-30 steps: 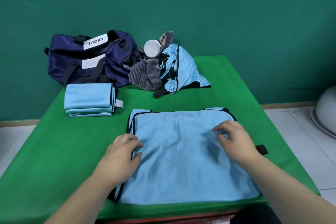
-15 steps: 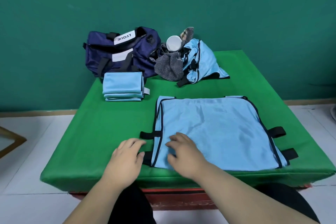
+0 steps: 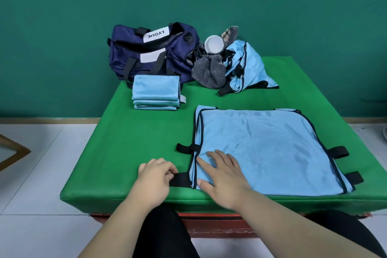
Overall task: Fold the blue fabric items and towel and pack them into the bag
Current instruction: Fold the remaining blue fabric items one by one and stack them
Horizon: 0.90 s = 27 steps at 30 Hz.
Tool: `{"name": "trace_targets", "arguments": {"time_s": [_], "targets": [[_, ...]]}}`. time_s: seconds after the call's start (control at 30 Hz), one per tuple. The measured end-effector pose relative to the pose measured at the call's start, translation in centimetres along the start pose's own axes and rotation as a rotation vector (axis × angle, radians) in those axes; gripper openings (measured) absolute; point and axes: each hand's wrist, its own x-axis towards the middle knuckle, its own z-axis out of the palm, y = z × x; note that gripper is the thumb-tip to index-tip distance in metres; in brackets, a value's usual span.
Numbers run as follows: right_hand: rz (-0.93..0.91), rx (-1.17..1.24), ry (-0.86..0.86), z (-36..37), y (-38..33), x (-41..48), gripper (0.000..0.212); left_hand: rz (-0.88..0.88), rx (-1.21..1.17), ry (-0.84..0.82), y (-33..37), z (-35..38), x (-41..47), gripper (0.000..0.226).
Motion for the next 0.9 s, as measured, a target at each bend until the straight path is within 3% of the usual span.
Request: {"name": "trace_targets", "arguments": {"time_s": [0.1,0.27,0.37,0.5,0.9], "targets": [[0.015,-0.035,-0.019,-0.8,-0.5,0.4,0.07,0.017,0.041,-0.034,-0.2,0.0,0.3,0.022],[-0.016,-0.09,0.053,-1.5,-0.7,1.3,0.073,0.173,0.03,0.071,1.6,0.3,1.7,0.058],[-0.015,-0.072,0.093,-0.6,-0.4,1.1,0.073,0.258,0.093,-0.043,2.4,1.1,3.4,0.053],[-0.007,-0.065,0.076,-0.5,-0.1,1.3,0.076,0.203,0.28,-0.177,0.8,1.2,4.2,0.057],[-0.025,-0.105,0.036,-0.5,0.0,1.3,0.079,0.074,0.319,-0.158,-0.2,0.7,3.2,0.057]]}}
